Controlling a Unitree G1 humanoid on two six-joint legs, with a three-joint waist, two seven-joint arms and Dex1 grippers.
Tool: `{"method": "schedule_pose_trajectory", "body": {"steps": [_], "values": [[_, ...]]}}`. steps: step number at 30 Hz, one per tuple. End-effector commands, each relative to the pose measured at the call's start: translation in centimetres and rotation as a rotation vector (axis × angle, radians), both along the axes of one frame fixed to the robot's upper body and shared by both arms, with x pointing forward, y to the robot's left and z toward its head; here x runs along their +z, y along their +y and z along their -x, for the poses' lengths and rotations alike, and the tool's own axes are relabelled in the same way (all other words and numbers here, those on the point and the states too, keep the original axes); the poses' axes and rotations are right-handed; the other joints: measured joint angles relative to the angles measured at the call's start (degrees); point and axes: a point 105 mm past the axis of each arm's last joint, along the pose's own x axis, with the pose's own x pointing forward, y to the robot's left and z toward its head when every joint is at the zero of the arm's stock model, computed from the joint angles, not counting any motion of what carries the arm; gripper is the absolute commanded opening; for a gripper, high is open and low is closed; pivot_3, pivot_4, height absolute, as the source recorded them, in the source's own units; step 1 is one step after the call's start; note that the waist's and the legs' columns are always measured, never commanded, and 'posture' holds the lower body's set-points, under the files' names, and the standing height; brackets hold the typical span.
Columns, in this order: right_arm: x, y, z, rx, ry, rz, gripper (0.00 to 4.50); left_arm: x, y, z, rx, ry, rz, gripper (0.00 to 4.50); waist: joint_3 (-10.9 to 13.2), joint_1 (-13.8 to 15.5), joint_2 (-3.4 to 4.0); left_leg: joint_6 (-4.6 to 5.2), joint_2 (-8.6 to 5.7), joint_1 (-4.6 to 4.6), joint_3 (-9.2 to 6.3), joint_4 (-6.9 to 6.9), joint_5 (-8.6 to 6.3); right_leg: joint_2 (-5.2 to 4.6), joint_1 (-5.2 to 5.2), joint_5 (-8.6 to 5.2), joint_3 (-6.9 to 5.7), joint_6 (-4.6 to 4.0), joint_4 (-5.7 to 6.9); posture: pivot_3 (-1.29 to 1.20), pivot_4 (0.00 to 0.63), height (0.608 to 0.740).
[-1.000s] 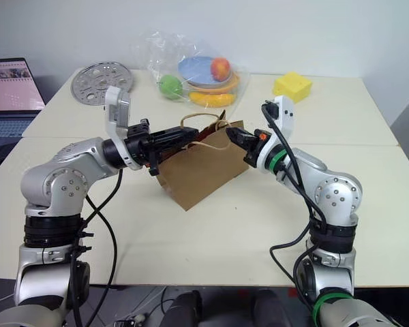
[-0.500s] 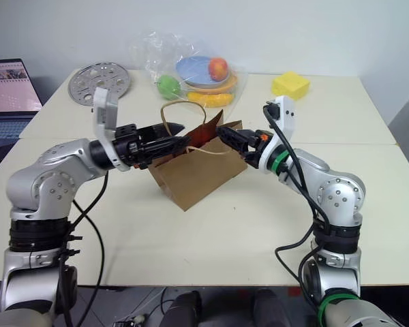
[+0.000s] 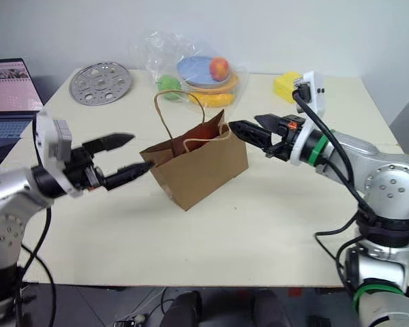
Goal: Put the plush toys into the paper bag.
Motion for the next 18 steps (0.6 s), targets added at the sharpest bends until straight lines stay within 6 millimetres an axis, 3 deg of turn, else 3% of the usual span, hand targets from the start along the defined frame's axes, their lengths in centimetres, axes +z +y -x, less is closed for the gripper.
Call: {"method": "schedule_pose_trajectory", "body": {"steps": [1,6,11,18], "values": [[1.1,0.7,1.1,0.064,-0.069,0.022,4.50,0.4,-0.4,0.4,0.013,-0.111,-0.053,4.45,0.0,0.0,0.00,0.00,0.01,0.00,-0.02,0.00,0.00,0.01,0.00,0.00,-0.01,0.00,0.01,0.00,0.150,0.740],[1.7,1.8,3.3,0.177,-0.201,0.208,4.50,-1.5,-2.3,-0.4,0.016,-0.133,0.044,4.45,0.0,0.4,0.03,0.00,-0.05,-0.01,0.09,0.07,0.00,-0.07,0.02,0.00,0.06,0.00,-0.02,0.00,0.150,0.740],[0.6,1.7,4.9,0.286,-0.224,0.356,4.50,-2.8,-3.0,-1.3,0.003,-0.128,0.049,4.45,0.0,0.9,0.02,0.00,-0.02,-0.01,-0.03,0.07,0.00,0.00,0.03,0.00,-0.03,0.00,-0.02,0.00,0.150,0.740],[1.2,1.4,5.6,0.307,-0.243,0.372,4.50,-3.6,-3.0,-3.0,0.046,-0.144,0.072,4.45,0.0,1.1,0.01,0.00,-0.02,-0.01,0.02,0.12,0.00,-0.01,0.04,0.01,0.00,0.00,-0.01,0.00,0.150,0.740]]}}
